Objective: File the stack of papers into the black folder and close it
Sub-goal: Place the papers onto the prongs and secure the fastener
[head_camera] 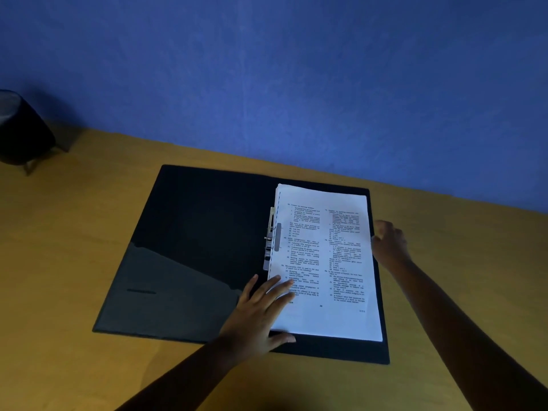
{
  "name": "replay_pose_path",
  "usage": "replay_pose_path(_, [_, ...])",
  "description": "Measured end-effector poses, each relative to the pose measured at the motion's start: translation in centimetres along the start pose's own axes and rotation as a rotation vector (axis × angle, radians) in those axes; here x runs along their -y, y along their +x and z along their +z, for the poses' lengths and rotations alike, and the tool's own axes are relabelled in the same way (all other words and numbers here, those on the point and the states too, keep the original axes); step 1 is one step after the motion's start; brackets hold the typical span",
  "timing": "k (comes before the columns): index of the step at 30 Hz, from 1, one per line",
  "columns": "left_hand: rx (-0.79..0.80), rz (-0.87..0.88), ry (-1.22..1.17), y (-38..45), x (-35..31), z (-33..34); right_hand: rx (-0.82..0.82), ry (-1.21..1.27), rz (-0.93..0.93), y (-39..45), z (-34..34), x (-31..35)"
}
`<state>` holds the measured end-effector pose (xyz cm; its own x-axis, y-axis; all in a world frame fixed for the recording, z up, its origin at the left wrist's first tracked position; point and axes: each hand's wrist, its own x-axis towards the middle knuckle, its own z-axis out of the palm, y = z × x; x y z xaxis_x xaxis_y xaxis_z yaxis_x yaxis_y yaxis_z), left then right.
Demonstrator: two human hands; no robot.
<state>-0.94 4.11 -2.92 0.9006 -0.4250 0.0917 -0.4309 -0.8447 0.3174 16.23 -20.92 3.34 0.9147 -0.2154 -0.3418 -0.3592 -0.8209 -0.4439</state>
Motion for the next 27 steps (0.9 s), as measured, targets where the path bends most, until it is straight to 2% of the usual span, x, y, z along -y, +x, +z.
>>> replay_pose_path(3, [-0.049,-0.035,-0.096,-0.1,0.0,-0.5,0.044,0.047,0.03,-0.8,0.7,-1.5])
replay_pose_path(7, [-0.211,-0.268,-0.297,0.2,0.0,-0.9,0.073,0.045,0.06,-1.4,1.2,-2.1])
replay_pose_path(9, [-0.243,-0.349,-0.333,0.4,-0.1,-0.9,0.07,0.046,0.09,-1.5,1.4,-2.0])
replay_pose_path(21, [-0.195,-0.355,-0.25,0.5,-0.1,-0.5,0.074,-0.041,0.058,-3.3,1.6,-0.8])
replay_pose_path(24, [-0.216,-0.361,-0.246,0.6,-0.2,-0.5,0.027,-0.137,-0.032,-4.0,1.5,-0.9])
replay_pose_path(27, [-0.251,-0.383,-0.27,0.6,-0.3,-0.5,-0.055,-0.18,-0.208,-5.0,1.7,-0.5])
